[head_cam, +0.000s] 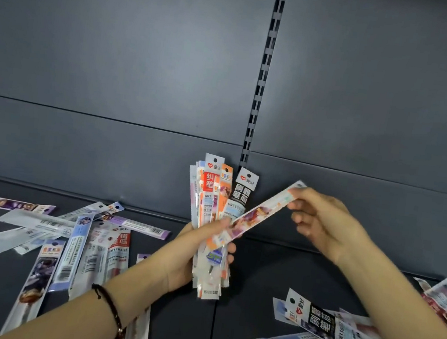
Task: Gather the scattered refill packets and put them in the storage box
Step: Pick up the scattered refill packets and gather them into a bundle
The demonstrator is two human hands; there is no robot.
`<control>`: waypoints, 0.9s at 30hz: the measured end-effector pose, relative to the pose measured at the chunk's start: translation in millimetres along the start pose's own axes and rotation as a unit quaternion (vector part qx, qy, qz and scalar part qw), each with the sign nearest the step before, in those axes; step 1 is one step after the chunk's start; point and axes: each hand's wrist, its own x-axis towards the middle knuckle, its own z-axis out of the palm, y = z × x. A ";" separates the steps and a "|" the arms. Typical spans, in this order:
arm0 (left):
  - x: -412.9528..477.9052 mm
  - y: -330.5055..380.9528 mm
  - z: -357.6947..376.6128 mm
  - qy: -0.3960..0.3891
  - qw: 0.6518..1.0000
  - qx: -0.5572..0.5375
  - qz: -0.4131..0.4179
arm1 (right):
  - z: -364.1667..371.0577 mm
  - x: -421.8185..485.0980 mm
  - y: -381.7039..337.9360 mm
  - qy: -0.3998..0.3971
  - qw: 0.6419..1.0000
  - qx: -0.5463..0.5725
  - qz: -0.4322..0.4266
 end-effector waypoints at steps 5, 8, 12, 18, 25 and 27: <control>6.8 0.0 -9.5 0.046 0.994 -0.095 0.017 | -9.9 -0.1 7.3 0.060 0.992 0.110 0.020; 7.4 0.2 -9.7 0.065 0.995 -0.072 0.019 | 1.8 -10.3 27.3 -0.003 0.993 0.088 0.077; 6.1 0.0 -7.6 0.062 0.996 -0.058 0.030 | 17.8 -22.8 47.1 -0.075 0.991 -0.016 0.106; 2.2 2.1 -4.0 0.045 0.996 -0.066 0.044 | 28.3 -27.0 57.0 -0.101 0.982 -0.141 0.068; 1.8 1.8 0.3 0.030 0.997 -0.042 0.059 | 37.3 -33.5 62.3 -0.152 0.971 -0.180 0.037; 0.6 1.0 0.8 0.015 0.998 -0.015 0.059 | 38.5 -33.1 62.0 -0.150 0.968 -0.198 0.036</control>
